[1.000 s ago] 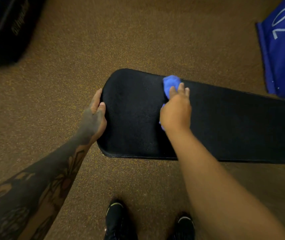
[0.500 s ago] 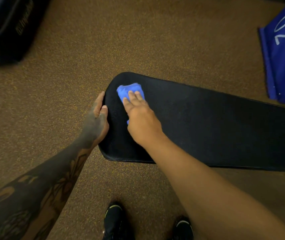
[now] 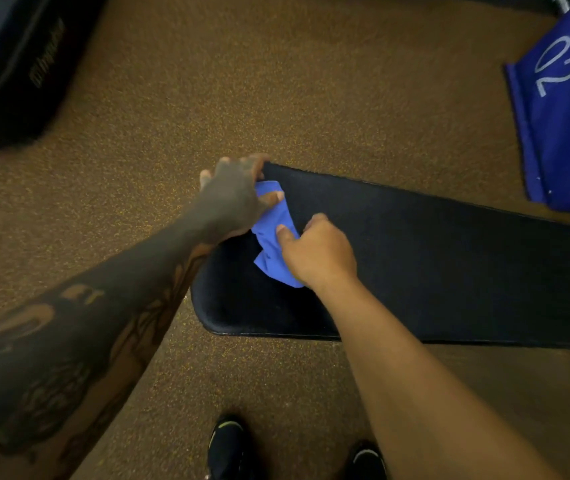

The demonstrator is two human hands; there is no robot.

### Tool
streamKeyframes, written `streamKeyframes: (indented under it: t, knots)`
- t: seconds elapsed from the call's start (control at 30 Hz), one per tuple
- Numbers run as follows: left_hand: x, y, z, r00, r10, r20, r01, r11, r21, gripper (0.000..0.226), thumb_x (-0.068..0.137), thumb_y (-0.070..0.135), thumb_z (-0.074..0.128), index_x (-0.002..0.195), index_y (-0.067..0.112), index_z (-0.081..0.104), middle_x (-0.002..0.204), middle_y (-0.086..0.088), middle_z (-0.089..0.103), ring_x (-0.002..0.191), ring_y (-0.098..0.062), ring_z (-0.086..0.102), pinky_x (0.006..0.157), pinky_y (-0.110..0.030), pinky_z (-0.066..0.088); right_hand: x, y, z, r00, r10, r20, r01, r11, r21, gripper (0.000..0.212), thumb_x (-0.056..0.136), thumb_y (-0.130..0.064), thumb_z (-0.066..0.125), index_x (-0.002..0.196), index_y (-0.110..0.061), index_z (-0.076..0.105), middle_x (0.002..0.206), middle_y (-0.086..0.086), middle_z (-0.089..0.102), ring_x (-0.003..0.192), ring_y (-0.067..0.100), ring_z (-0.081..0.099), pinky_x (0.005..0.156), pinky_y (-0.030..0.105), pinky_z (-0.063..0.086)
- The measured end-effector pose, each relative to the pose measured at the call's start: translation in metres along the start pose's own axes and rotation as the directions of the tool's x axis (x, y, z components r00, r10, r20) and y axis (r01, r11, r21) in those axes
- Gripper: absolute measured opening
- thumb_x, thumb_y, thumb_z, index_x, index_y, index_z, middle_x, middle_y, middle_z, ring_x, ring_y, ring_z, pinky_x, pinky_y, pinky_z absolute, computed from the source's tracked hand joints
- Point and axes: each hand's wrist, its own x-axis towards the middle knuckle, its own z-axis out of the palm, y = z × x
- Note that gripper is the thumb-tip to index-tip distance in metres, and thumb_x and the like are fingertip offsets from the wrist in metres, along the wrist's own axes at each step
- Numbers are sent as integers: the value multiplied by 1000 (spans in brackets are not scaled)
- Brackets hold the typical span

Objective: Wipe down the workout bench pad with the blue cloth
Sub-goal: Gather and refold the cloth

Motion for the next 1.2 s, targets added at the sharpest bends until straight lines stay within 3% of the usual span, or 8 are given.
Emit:
streamKeyframes:
  t: [0.2,0.37,0.53,0.63,0.87,0.97,1.13,1.2]
  knots:
    - [17,11,-9,969,31,246,-92,966,240,42,88,50,64,120,22,59,129,-6,55,126,-30,40,106,-51,31,6,-5,-1,979,-100,179,63,977,202,19,88,-38,61,78,-23,55,90,8,60,100,35,59,79,40,48]
    - [18,6,-17,979,121,164,-98,985,-145,17,93,33,63,93,18,56,92,-1,59,88,-25,56,80,-40,49,5,3,-23,962,-274,10,233,836,497,31,86,-21,67,64,-19,45,62,-4,48,56,10,43,56,28,38]
    - [16,22,-29,996,93,-11,-89,906,-414,17,97,26,59,90,13,52,66,5,44,57,-8,37,49,-17,33,9,24,-54,934,-326,146,118,667,735,17,80,-16,76,84,-12,60,86,10,70,80,21,64,75,39,51]
    - [16,29,-29,994,65,-83,-93,914,-396,17,98,28,57,92,13,51,68,6,45,59,-7,39,48,-11,33,10,35,-73,914,-311,260,17,671,742,26,67,-16,81,88,-9,67,94,15,71,87,26,66,80,42,49]
    - [22,62,-32,982,-37,-183,-51,890,-452,18,99,31,55,91,15,51,72,7,46,64,-8,41,52,-10,33,-2,41,-88,984,-175,26,34,332,943,12,84,-1,66,96,-3,66,99,17,70,90,23,66,81,31,53]
    - [24,78,-36,986,-34,-166,-47,886,-462,21,99,36,53,93,16,53,75,7,49,66,-7,43,53,-11,34,-8,46,-92,999,-26,-39,45,309,950,6,87,-3,65,84,-8,63,91,15,70,86,25,65,79,37,52]
    - [24,120,-40,1000,-23,17,29,842,-538,28,94,49,57,97,21,59,82,5,61,74,-9,56,66,-14,44,-21,59,-122,984,175,-29,-6,195,981,15,85,-2,68,98,-6,62,92,14,72,80,24,69,73,36,56]
    - [28,139,-44,984,-23,179,134,755,-642,42,78,63,65,96,25,64,93,-3,72,90,-21,68,87,-36,56,-28,65,-140,976,200,83,-103,90,991,24,85,-1,66,108,-2,60,100,18,71,84,26,69,75,39,56]
